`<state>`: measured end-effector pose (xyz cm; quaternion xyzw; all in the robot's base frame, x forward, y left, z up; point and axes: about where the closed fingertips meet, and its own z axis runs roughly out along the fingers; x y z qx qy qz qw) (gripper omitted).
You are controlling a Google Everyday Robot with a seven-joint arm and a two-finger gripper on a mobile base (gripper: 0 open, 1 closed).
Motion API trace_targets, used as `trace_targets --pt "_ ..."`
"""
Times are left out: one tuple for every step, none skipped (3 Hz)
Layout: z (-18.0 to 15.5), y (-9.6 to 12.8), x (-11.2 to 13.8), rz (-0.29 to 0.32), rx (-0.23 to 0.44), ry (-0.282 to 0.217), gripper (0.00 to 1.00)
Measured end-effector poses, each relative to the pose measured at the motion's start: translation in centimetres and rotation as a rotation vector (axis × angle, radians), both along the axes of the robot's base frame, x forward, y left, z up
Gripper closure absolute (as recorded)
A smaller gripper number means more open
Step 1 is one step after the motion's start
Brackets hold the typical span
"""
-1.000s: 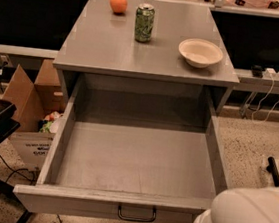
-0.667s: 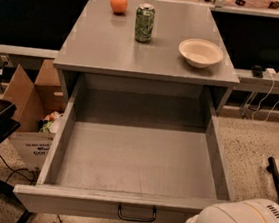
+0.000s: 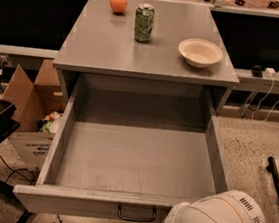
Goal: Close top drawer
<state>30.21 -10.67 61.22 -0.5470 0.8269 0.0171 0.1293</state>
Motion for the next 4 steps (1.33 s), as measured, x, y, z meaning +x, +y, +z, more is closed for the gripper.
trace_targets --pt "-0.4 0.8 1.7 0.014 0.019 -0.033 1.0" --pt "-0.7 1.5 2.7 0.009 0.05 -0.06 1.0" --pt "-0.2 1.9 3.9 -0.001 0.077 -0.101 1.0" --pt "0.7 2.5 5.2 -0.001 0.103 -0.149 1.0"
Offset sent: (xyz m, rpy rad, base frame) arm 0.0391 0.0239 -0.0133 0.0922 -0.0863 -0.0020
